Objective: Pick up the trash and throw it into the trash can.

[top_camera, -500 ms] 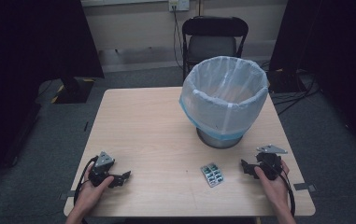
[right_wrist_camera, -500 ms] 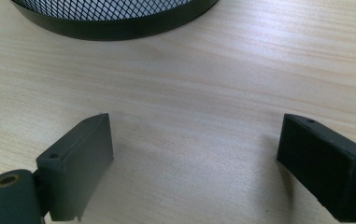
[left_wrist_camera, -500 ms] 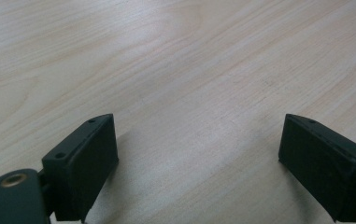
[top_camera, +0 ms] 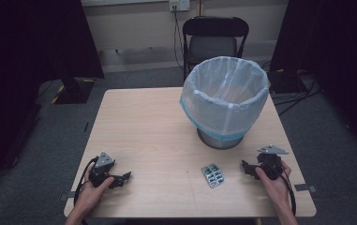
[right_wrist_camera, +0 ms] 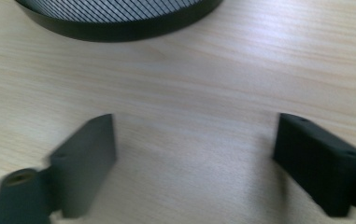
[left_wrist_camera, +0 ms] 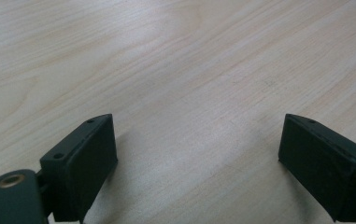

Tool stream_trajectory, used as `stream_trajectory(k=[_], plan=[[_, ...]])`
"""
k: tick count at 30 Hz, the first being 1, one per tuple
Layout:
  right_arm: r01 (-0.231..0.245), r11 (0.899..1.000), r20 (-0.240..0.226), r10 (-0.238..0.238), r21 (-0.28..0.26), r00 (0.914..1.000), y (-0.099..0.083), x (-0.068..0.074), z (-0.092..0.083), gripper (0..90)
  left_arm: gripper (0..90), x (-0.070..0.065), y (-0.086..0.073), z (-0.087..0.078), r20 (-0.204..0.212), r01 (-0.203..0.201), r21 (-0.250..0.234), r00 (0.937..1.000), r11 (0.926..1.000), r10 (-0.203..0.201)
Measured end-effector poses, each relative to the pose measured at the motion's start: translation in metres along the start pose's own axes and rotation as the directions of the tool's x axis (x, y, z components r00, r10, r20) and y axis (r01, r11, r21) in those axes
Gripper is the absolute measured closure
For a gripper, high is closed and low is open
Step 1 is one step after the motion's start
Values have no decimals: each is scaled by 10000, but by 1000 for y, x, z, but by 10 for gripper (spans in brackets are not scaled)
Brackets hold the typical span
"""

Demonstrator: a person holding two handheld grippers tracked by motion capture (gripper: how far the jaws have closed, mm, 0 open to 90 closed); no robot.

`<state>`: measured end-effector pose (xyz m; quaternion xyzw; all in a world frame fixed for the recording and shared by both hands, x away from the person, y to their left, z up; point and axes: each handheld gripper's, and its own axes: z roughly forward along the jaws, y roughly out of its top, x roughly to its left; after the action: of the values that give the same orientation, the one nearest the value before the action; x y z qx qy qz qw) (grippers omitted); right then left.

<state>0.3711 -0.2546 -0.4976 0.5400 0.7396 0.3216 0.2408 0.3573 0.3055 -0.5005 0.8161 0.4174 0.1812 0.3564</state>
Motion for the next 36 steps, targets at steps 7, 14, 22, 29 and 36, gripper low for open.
stream_trajectory(k=[7, 14, 22, 29, 36], plan=[[31, 9999, -692, -21, 138, 9976, 4, 8, -4, 180, 107, 0, 0, 0, 6, -6, 1, 10000, 10000, 6], [397, 9990, -909, -415, -222, 9950, 13, 25, -14, 188, 105, 0, 0, 0, 27, -6, 1, 10000, 10000, 6], [717, 9973, -1614, -738, -188, 9841, 20, 44, -23, 194, 105, 0, 0, 0, 18, -9, 0, 10000, 10000, 9], [1020, 9947, -2677, -1020, -139, 9581, 27, 77, -23, 154, 105, 0, 0, 0, 20, -7, -3, 10000, 10000, 7], [1435, 9896, -3007, -1409, -135, 9433, 27, 107, -15, 145, 105, 0, 0, 0, 19, -9, -8, 10000, 10000, 9]])
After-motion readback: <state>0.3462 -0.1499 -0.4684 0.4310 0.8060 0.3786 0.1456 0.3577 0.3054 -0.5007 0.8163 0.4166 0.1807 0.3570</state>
